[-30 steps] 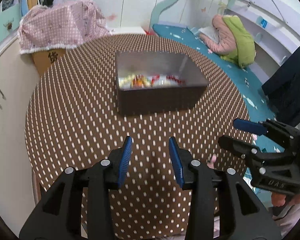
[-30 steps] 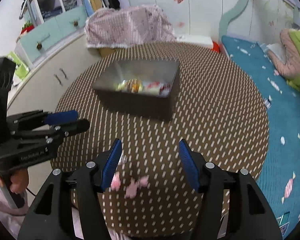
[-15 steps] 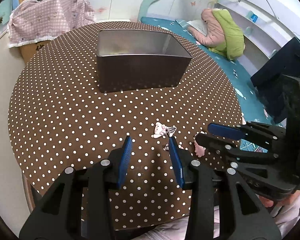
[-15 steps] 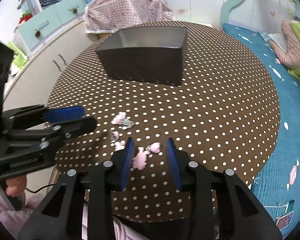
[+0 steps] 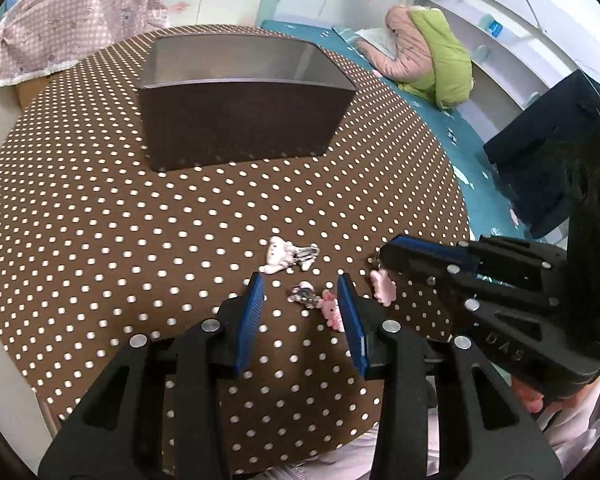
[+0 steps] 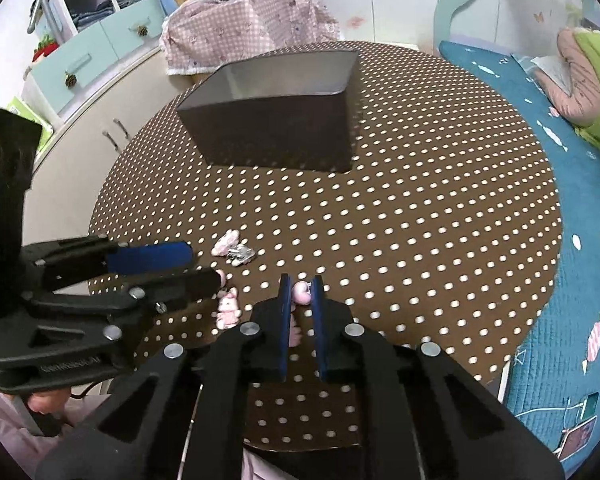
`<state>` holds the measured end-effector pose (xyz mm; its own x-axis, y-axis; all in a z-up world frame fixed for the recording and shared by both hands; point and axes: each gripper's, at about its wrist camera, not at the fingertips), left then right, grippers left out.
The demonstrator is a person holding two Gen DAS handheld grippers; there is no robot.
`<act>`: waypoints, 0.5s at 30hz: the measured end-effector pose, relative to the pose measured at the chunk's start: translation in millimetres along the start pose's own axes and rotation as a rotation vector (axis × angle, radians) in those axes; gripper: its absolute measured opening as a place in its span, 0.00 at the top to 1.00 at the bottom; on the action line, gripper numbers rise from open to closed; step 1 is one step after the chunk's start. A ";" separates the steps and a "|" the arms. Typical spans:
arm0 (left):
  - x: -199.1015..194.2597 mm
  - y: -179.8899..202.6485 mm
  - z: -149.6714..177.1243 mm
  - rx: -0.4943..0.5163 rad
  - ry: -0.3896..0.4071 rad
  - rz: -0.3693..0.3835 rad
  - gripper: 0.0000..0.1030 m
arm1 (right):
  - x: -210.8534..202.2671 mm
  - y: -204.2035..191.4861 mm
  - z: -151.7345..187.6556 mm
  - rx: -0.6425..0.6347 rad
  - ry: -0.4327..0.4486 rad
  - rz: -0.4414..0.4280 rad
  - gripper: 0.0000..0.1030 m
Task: Organize jewelry
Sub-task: 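Grasp the white bunny charm with the left tool while the right tool grasps a pink heart charm, then carry both charms over the tin and open both tools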
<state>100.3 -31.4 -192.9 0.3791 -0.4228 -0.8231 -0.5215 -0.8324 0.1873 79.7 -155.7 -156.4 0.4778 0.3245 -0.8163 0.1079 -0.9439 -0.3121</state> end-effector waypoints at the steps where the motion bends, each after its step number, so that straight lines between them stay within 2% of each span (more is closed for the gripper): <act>1: 3.3 1.4 -0.7 0.003 -0.008 -0.003 0.63 | 0.9 3.1 0.3 0.006 -0.006 -0.001 0.91; 3: 4.4 4.9 -2.3 0.021 -0.005 -0.017 0.64 | 1.8 5.5 1.6 0.014 -0.010 -0.005 0.91; 6: 6.1 6.5 -3.1 0.023 -0.007 -0.029 0.73 | 1.6 5.9 1.6 0.012 -0.011 -0.011 0.91; 7: 7.1 7.2 -3.6 0.023 -0.008 -0.015 0.79 | 2.1 5.8 1.7 0.010 -0.014 -0.009 0.90; 9: 8.6 11.6 -2.4 0.020 -0.005 0.002 0.84 | 1.4 6.9 1.8 0.018 -0.016 -0.009 0.88; 12: 7.7 10.8 -0.7 0.028 0.000 -0.007 0.85 | -0.8 4.3 2.7 0.008 -0.018 -0.024 0.88; 14: 7.4 8.7 -0.7 0.020 0.004 0.001 0.86 | 0.7 2.8 5.7 0.000 -0.025 -0.018 0.82; 15: 6.4 7.3 -0.1 0.017 0.005 -0.001 0.88 | 1.8 1.1 7.5 -0.001 -0.029 -0.027 0.82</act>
<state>99.0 -40.3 -196.7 0.3833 -0.4242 -0.8205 -0.5343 -0.8264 0.1776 74.1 -155.7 -161.9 0.4497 0.3510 -0.8213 0.1215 -0.9350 -0.3331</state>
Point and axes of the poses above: each gripper's, at about its wrist camera, not at the fingertips, and x roughly the way its jaws point, y to its right, z to its underside, and after that the axes turned 9 degrees about x, right-handed
